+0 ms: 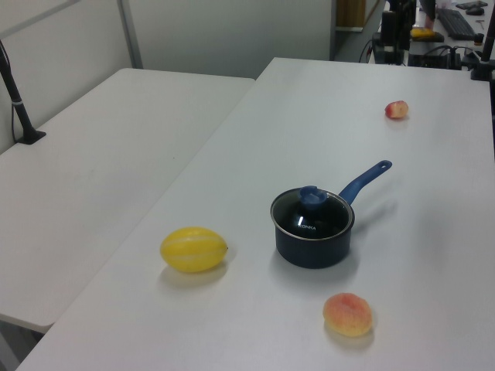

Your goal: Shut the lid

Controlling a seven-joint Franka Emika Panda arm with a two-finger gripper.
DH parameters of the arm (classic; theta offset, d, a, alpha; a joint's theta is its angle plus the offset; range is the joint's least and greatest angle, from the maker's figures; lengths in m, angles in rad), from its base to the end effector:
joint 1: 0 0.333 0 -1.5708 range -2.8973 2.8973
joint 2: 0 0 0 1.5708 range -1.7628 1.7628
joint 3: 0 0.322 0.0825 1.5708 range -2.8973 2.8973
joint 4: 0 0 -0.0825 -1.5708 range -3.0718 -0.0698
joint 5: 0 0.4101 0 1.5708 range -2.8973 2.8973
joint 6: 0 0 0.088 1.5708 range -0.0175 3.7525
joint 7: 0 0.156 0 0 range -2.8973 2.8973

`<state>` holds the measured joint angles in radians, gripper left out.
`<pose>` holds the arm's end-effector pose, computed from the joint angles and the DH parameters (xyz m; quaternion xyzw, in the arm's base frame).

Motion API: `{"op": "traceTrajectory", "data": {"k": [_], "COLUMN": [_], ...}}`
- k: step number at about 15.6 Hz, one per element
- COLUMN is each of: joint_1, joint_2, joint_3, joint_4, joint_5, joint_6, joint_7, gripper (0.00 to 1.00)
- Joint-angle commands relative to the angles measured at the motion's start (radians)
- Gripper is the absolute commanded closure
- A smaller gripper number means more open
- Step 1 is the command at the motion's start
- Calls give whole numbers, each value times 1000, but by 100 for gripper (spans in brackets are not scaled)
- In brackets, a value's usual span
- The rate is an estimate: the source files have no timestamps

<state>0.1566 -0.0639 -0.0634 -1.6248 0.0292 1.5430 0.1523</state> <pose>0.5535 0.0554 0.5886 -0.9994 0.0292 0.0110 0.0154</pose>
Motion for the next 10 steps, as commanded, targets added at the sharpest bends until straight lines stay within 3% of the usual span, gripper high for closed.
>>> {"op": "traceTrajectory", "data": {"k": [1,4,10], "joint_1": [-51,-103,-104], "joint_2": [-4,18,29], "joint_3": [2,23,56], "joint_4": [-30,-30,-32], "joint_5": [23,23,20], "joint_6": [104,210,210], "joint_7": [-109,-135,-132], "gripper": [0,0,0]}}
